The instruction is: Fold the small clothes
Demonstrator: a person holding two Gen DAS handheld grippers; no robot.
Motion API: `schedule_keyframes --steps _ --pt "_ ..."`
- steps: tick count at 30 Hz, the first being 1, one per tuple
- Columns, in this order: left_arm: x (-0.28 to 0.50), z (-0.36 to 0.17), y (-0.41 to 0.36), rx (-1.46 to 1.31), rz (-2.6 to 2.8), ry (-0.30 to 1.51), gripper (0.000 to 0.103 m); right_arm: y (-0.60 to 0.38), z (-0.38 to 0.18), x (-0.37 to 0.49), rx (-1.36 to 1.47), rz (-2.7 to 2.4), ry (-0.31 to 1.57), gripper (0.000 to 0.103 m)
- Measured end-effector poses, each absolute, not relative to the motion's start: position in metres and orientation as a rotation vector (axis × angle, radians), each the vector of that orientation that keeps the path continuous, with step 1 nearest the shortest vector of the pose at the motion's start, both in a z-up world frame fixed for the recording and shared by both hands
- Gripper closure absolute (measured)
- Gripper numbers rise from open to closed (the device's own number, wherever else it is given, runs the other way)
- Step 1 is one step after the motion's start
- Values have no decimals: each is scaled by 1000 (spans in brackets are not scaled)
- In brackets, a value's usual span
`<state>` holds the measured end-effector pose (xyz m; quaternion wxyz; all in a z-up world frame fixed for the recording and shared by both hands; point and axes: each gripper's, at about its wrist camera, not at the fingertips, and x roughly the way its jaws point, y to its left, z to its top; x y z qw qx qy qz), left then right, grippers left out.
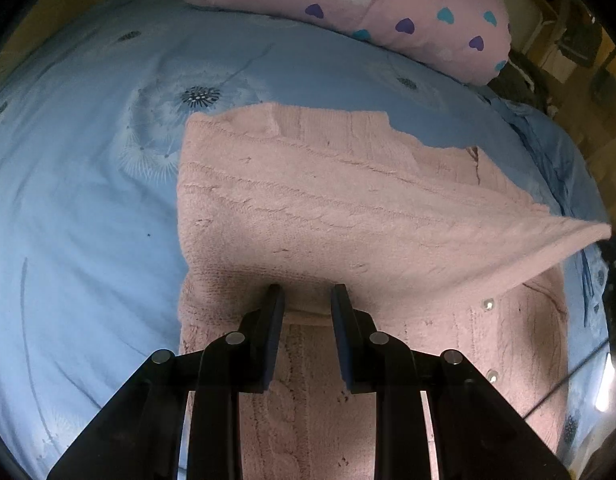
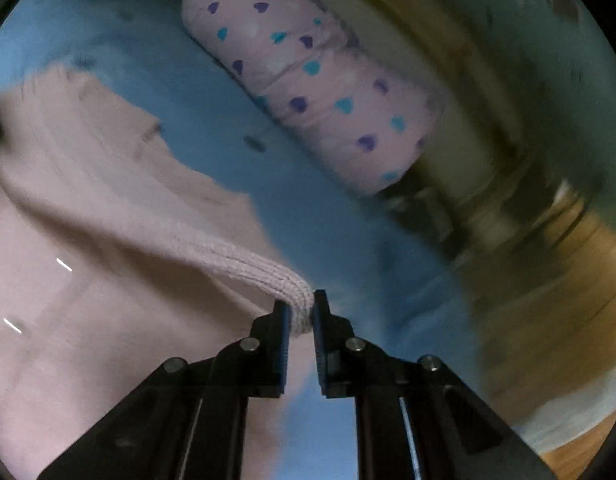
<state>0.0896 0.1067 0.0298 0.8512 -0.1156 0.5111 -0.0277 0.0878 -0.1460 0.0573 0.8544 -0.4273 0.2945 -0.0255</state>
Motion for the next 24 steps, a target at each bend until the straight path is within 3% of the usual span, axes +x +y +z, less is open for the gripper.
schedule_keyframes --steps 5,10,12,15,24 --pt "92 24 99 -197 -69 1100 85 -169 19 89 -940 -37 682 91" --pt "90 21 92 -131 -65 1104 85 -203 -17 84 -810 18 892 80" --pt "91 20 91 -123 -63 1103 85 -215 -13 76 -780 7 885 65" --pt "91 20 92 -125 -61 1104 85 -238 6 68 -648 39 921 53" --pt "91 20 90 -113 -60 1100 85 -278 43 74 -186 90 943 50"
